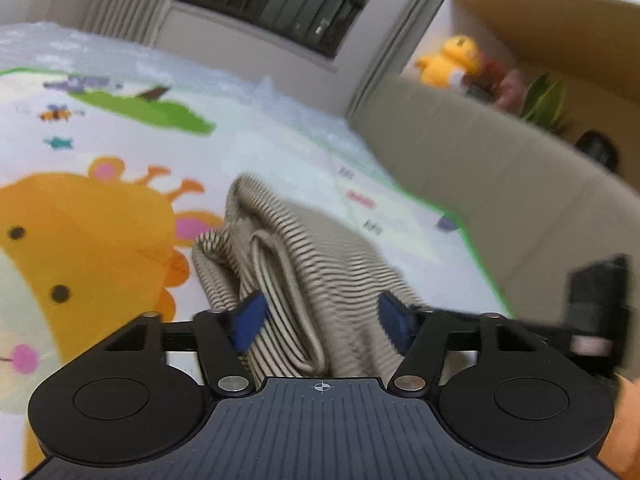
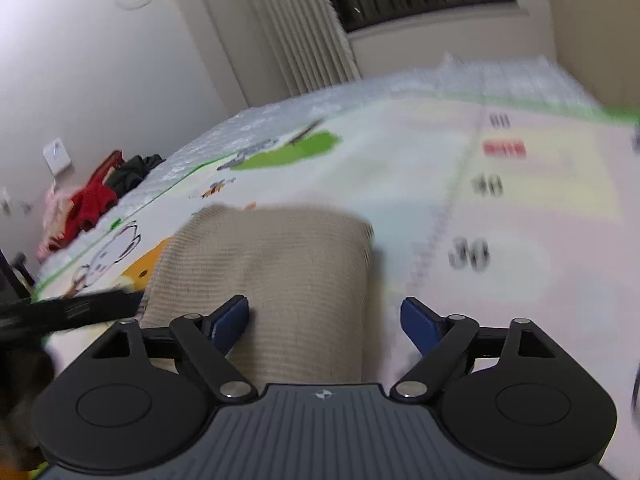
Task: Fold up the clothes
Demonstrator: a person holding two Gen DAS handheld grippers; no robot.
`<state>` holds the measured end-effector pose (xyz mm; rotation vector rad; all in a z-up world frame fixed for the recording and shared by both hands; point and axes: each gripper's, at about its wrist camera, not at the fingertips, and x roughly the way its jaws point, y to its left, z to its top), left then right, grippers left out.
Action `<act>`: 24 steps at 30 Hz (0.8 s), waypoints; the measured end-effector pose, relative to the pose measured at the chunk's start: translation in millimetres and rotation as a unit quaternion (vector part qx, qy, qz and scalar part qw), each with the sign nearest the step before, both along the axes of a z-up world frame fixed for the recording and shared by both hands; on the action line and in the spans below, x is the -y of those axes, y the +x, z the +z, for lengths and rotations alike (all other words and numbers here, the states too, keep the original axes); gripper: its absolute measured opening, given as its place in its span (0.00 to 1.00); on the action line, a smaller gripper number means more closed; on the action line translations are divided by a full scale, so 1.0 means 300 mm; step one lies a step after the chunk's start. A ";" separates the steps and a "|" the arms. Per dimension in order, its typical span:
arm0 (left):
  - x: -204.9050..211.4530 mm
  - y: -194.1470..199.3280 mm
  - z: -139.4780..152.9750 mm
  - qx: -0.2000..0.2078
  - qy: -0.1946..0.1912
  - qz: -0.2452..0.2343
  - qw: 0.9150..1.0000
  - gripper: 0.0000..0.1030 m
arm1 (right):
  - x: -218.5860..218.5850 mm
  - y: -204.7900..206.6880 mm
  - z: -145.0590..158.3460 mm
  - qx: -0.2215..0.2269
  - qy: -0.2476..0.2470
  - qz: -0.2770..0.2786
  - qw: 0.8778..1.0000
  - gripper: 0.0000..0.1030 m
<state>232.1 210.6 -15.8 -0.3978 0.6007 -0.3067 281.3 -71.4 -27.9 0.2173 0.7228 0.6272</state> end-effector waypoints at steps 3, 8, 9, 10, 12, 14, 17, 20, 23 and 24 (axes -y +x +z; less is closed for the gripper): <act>0.004 0.017 -0.046 -0.013 0.012 0.004 1.000 0.62 | -0.005 -0.007 -0.031 -0.011 0.003 0.006 1.000 0.83; -0.081 -0.020 -0.053 -0.017 0.026 0.027 0.999 0.62 | -0.191 0.009 -0.012 0.036 -0.034 0.055 0.997 0.74; -0.099 -0.026 -0.046 -0.015 0.036 0.035 0.999 0.63 | -0.231 0.015 -0.008 0.046 -0.039 0.061 0.996 0.74; -0.118 -0.033 -0.039 -0.013 0.046 0.044 0.998 0.63 | -0.265 0.025 -0.006 0.050 -0.039 0.069 0.996 0.74; -0.157 -0.041 -0.025 -0.011 0.058 0.058 0.997 0.64 | -0.311 0.035 -0.007 0.054 -0.038 0.082 0.994 0.74; -0.184 -0.054 -0.021 -0.011 0.058 0.064 0.996 0.67 | -0.345 0.037 -0.007 0.057 -0.037 0.091 0.994 0.74; -0.196 -0.066 -0.035 -0.011 0.051 0.060 0.997 0.70 | -0.348 0.014 -0.004 0.061 -0.042 0.094 0.993 0.75; -0.195 -0.066 -0.049 -0.008 0.043 0.057 0.997 0.70 | -0.343 -0.022 0.009 0.075 -0.062 0.092 0.991 0.78; -0.190 -0.060 -0.049 -0.005 0.042 0.055 0.998 0.70 | -0.364 -0.094 0.035 0.136 -0.118 0.096 0.979 0.80; -0.190 -0.060 -0.049 -0.004 0.042 0.055 0.998 0.70 | -0.375 -0.126 0.045 0.163 -0.138 0.099 0.972 0.80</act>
